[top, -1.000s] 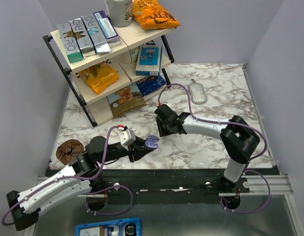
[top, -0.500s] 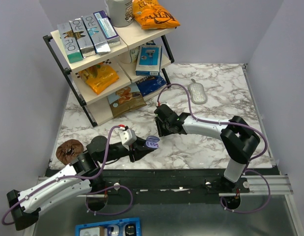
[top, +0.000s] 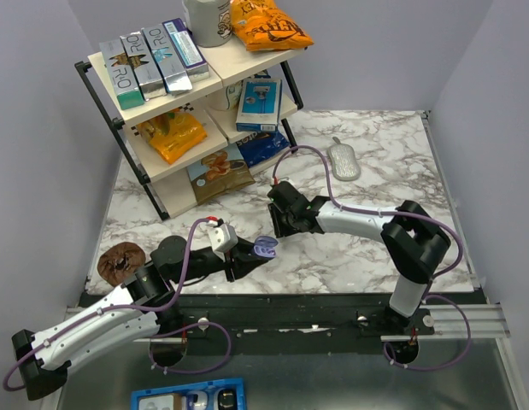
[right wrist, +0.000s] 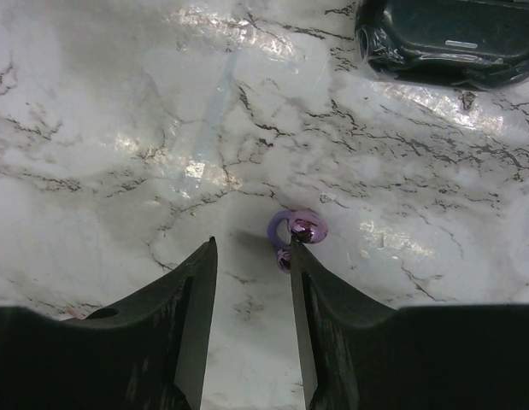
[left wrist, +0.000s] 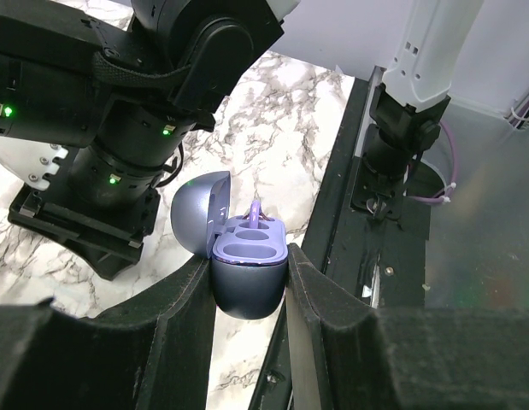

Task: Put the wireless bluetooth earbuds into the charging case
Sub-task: Pick up the earbud from the center of the board.

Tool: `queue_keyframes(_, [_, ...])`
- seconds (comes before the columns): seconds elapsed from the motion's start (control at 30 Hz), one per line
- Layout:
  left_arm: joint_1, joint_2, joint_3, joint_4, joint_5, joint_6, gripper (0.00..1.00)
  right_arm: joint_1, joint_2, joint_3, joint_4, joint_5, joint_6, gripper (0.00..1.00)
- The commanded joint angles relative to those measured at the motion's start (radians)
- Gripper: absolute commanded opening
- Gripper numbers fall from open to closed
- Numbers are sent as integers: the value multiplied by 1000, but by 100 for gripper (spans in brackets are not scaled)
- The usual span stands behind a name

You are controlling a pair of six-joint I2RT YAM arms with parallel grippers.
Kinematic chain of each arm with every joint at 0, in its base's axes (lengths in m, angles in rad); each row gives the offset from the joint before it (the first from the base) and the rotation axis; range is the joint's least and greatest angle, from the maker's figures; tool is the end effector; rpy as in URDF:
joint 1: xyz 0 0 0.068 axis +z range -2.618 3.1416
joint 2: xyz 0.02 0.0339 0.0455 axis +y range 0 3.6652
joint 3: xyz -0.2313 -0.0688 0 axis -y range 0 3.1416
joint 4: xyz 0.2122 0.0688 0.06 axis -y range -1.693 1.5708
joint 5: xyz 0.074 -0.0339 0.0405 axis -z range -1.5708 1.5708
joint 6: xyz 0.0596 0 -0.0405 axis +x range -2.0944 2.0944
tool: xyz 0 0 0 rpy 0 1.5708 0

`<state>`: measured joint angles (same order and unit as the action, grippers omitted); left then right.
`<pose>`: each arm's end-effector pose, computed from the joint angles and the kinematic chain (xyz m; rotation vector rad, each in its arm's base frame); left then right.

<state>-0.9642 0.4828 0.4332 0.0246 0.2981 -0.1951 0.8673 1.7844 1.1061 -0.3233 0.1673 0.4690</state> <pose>0.0774 -0.1422 0.2670 0.8674 1.4805 -1.1202 0.2298 0.2555 0.1413 -0.4481 2.5399 0.2976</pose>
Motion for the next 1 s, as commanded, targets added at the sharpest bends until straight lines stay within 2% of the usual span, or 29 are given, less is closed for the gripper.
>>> queue_keyframes(0.0, [-4,-3,-8,24,-14,-4,0,-4,35,-11,1,5,-1,48])
queue_keyframes(0.5, [-2,5,-7,29,-10,-4,0,-13,1,-61,-19,52,14,44])
queue_keyframes(0.6, [-4,11,-7,31,-8,-3,0,-13,-2,-65,-19,58,16,40])
queue_keyframes(0.77, [-4,14,-7,31,-2,-4,0,-13,-11,-65,-22,77,3,24])
queue_keyframes(0.97, [-2,14,-5,34,1,-4,0,-10,-71,-81,-10,77,-65,16])
